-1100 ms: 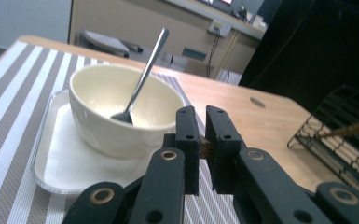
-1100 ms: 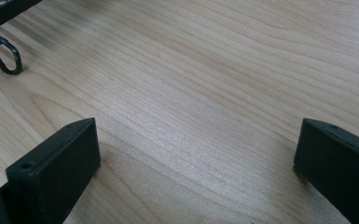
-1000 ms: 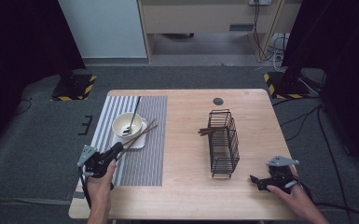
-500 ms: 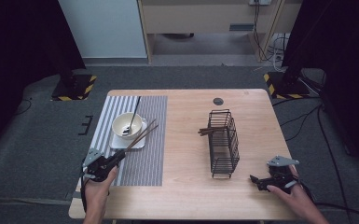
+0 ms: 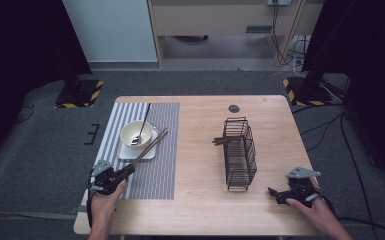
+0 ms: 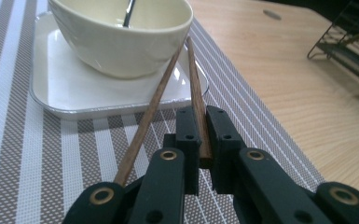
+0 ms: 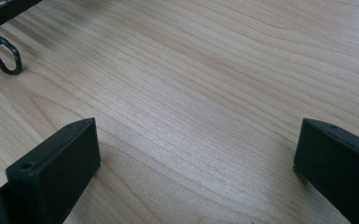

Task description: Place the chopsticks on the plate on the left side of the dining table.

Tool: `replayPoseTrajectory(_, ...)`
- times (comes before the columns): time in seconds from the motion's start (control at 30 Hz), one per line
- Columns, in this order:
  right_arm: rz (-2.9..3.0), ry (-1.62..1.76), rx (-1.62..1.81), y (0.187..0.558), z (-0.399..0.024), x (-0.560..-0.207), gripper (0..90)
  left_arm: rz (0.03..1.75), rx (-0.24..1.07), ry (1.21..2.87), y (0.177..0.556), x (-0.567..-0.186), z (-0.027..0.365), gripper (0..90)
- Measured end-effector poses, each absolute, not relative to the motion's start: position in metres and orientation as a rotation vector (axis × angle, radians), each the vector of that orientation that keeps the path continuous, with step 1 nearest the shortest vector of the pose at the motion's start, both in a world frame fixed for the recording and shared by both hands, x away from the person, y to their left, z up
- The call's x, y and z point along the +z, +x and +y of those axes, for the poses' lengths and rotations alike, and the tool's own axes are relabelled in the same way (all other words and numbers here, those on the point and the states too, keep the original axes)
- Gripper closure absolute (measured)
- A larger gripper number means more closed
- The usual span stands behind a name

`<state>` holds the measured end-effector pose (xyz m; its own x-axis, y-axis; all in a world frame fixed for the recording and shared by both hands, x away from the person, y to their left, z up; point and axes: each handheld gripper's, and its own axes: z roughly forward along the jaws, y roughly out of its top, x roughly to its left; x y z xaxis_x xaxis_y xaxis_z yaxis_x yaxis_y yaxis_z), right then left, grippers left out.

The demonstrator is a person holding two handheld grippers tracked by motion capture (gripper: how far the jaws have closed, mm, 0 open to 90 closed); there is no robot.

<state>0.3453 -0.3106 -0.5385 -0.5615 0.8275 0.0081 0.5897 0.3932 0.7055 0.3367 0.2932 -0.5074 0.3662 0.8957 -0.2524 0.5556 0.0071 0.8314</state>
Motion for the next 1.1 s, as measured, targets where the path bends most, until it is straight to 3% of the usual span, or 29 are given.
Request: replayPoseTrajectory(1.1,2.311,1.231,0.960,0.345,-0.311,-0.538,0.2,1.350,0.335,1.706,0.340,-0.517,0.300,83.4)
